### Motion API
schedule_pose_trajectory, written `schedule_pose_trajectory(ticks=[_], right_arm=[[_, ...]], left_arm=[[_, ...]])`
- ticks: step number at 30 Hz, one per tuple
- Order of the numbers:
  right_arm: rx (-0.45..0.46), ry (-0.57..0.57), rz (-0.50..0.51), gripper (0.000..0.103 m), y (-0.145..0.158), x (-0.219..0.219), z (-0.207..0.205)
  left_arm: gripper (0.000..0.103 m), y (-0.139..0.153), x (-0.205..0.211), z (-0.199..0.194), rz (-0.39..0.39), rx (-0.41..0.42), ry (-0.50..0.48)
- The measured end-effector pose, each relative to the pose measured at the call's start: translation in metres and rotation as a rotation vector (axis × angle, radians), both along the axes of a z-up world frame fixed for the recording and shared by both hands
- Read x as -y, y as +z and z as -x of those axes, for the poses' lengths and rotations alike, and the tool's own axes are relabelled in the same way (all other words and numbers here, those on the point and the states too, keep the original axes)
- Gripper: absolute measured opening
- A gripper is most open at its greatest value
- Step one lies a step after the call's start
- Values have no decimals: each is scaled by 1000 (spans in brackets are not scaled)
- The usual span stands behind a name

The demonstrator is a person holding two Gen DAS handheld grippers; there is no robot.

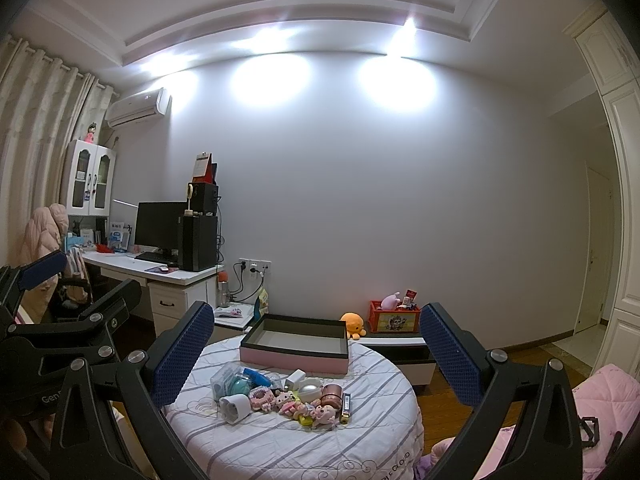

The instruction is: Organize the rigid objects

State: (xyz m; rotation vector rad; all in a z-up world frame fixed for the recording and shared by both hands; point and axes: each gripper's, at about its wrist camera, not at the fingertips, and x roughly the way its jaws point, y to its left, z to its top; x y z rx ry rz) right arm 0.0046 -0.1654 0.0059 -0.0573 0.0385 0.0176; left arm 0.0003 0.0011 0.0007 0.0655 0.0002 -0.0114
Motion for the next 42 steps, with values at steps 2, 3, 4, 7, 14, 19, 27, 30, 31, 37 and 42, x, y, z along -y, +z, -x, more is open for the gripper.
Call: schedule_pose_trajectory(ticks=[2,3,4,7,14,19,27,30,31,37,42], right_arm=[[0,0,-1,103,0,0,0],[1,0,0,103,0,0,0],[0,1,0,103,0,0,0],[1,0,0,103,0,0,0],[-10,-8,5,103,-1,-1,-3],[-24,-4,-1,103,-12,3,-15],[-91,28,-3,103,-62,12,-63],[-151,21,13,103,-88,14,-90],[-170,19,16,103,-94,15,-97],[-328,28,-41,103,-149,33,-145],[-432,14,-55,103,-183,42,-178]], left_arm=[[103,0,0,0,-1,0,0],[103,0,-1,0,-1,2,0],[103,0,-1,0,0,1,0],[103,0,0,0,-1,1,-1],[103,-6,-1,-9,1,-9,-11],[103,-23,0,-26,8,-19,-31],[103,-79,4,-85,24,-102,-79],[103,-104,5,-112,3,-174,-64],[103,-111,4,-119,1,-196,-57],[103,-167,-2,-168,-9,-405,-45],[103,-204,-4,-200,1,-539,-59]])
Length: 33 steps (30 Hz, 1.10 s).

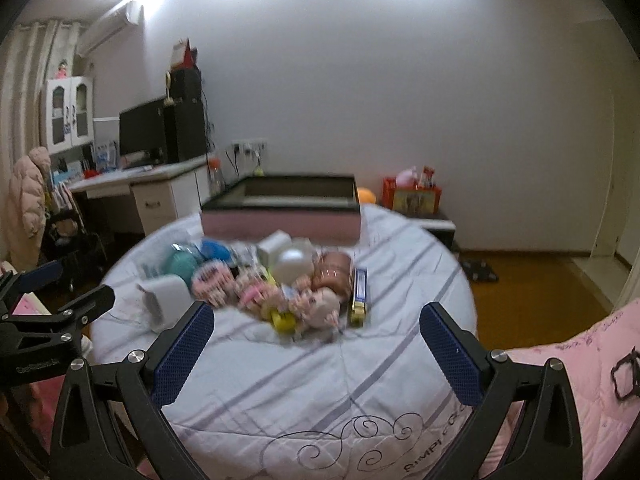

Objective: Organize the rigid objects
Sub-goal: 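Lower the left gripper onto the white plug-shaped object while the right gripper approaches the pig doll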

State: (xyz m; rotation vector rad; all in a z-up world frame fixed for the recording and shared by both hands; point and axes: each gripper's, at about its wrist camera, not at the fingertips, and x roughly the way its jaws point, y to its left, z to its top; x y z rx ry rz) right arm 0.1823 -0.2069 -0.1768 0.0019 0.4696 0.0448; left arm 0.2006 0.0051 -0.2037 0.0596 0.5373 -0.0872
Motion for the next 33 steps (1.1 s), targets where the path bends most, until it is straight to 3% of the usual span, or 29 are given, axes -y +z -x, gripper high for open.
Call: schedule_pose_trajectory(ticks=[6,12,14,18,24,33], right_arm=[[-107,-13,-32,103,-31,13,-32],[-186,-12,-40,103,-46,16,-61],[-201,-15,-39,103,-50,18,-69],[-222,-14,-45,103,-51,24,-82],[-214,-18,-100,103,-44,37,-91],[-228,11,-98,103,-43,32,-91]], left_arm=[[103,-20,10,-37,-21,-73,-23],[103,-45,10,-77,28,-193,-20],[92,-53,10,-83,53,-215,-34],[75,-53,10,-84,47,-199,-52],[76,-55,11,-90,46,-205,-67],[75,-48,11,-80,62,-188,-85]])
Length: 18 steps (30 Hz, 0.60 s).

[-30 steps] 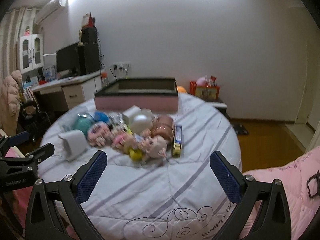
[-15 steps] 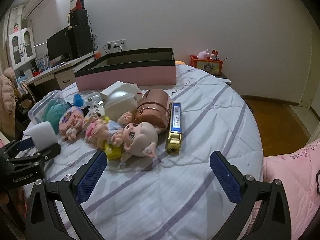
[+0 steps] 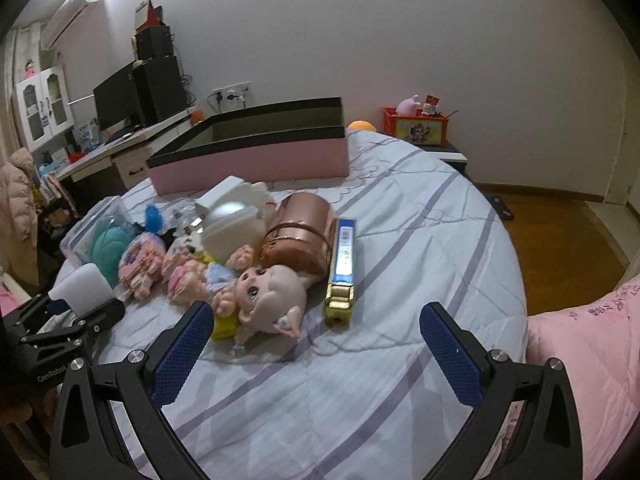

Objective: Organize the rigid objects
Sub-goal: 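Lower the left gripper onto the white plug-shaped object while the right gripper approaches the pig doll, then close the left gripper on the white object while the right gripper grasps the pig doll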

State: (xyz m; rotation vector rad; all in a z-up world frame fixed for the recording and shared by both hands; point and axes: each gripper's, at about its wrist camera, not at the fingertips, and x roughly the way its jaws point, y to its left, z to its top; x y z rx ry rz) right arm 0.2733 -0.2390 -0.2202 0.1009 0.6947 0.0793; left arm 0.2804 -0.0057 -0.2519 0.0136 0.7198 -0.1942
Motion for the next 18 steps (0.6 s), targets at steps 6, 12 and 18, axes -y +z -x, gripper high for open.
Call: schedule_pose_trajectory(ticks=[6,12,18], right_arm=[[-11,33,-31,103,-2,-15,-7],[-40,-9,-124,103,-7,-24,-24],[-67,-7,-154,89,-12,-24,-36]], left_arm=[[75,13,10,18,-37,46,-23],[75,14,13,16,-52,46,-40],[75,6,8,8,-6,24,-40]])
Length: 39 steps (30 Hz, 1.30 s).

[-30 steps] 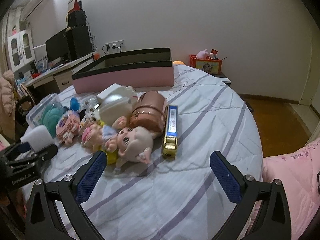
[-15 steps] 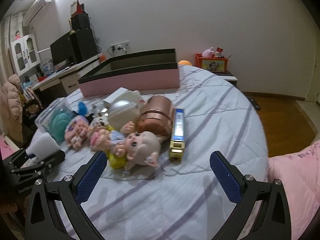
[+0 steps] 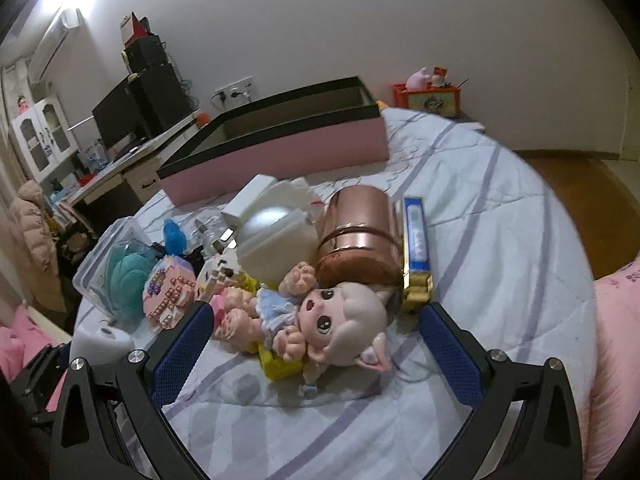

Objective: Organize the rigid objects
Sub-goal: 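Close the left gripper on the white object while the right gripper grasps the pig doll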

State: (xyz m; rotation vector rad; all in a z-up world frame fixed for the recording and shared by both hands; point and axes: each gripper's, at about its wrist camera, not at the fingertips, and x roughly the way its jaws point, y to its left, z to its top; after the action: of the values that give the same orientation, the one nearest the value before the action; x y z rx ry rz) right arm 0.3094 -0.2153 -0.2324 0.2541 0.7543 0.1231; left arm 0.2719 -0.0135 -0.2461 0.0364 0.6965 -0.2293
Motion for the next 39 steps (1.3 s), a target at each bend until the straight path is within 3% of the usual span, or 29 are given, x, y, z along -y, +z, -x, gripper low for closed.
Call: schedule_pose_trajectory(ticks=[3,5,10,15,17,18,25,34,39], right_arm=[[-15,32,-6,79,-4,-2,2],[-26,29,27,79,-7,-6,1],[-42,27,-5,79,-7,-3,-5],[-59,24,-53,81,-7,2,-15],[-55,21,-58,81,-7,2,-15],[-57,22,-60,81,-7,3,-15],[-31,34,-97,81,-8,5,-14],[13,53,11,81,5,-9,11],[69,70,33,81,31,-9,21]], left_arm=[[75,-5,0,-4,4,-14,-6],[75,-8,0,-6,12,-22,-12],[76,-6,-3,-8,32,-23,-23],[85,-2,-4,-11,46,-4,3],[82,-4,-4,-14,45,-22,12],[74,-4,-4,-14,51,-15,12],[74,0,1,-6,19,0,7],[74,29,3,12,-5,66,-2],[74,52,6,5,-17,109,-8]])
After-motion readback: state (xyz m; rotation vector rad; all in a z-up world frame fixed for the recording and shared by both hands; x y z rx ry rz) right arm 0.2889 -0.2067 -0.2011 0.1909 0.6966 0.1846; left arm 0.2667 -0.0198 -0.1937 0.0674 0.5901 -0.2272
